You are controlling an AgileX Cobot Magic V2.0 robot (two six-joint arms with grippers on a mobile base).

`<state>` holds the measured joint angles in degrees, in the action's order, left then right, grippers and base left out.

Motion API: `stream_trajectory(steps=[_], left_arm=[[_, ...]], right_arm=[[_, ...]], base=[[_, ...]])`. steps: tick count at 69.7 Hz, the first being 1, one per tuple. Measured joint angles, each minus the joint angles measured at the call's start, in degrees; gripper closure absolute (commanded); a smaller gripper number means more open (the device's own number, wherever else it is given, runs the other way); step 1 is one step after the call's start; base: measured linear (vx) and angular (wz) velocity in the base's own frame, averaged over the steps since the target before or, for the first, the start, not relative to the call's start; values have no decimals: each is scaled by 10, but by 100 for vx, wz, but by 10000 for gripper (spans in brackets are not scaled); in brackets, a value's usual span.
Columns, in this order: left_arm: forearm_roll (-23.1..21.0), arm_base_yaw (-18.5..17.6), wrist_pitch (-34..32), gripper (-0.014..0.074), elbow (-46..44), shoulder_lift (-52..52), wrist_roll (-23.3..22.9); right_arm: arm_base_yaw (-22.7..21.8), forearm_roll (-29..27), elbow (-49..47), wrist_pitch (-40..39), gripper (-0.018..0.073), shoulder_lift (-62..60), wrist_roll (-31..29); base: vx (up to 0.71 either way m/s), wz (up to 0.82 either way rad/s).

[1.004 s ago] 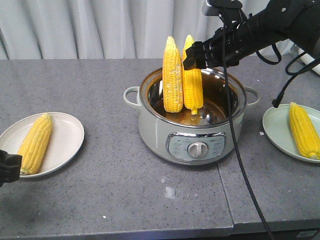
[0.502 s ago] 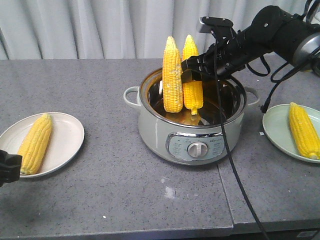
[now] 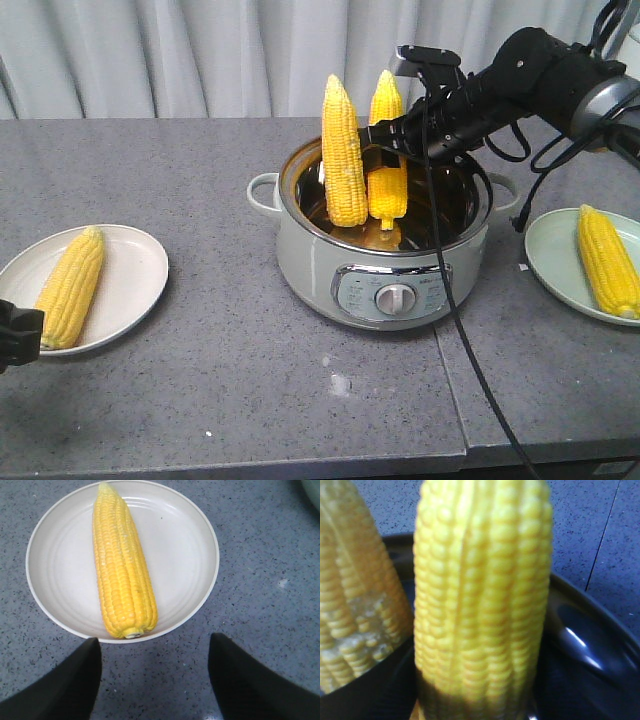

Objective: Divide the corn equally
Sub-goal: 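Close the right gripper on the cob nearest it in the pot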

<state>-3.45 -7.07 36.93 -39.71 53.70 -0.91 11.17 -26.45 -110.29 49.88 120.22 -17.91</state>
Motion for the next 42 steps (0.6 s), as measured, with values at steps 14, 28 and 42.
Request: stream_trajectory(steps=[14,28,42], left_arm=[[0,0,0,124,0,0,0],[0,0,0,124,0,0,0],[0,0,0,124,0,0,0]], right_arm=[[1,2,0,-3,204,4,-1],[1,2,0,-6,306,5,-1],[1,2,0,-5,377,5,-1]], base=[[0,0],[0,0],[0,0]])
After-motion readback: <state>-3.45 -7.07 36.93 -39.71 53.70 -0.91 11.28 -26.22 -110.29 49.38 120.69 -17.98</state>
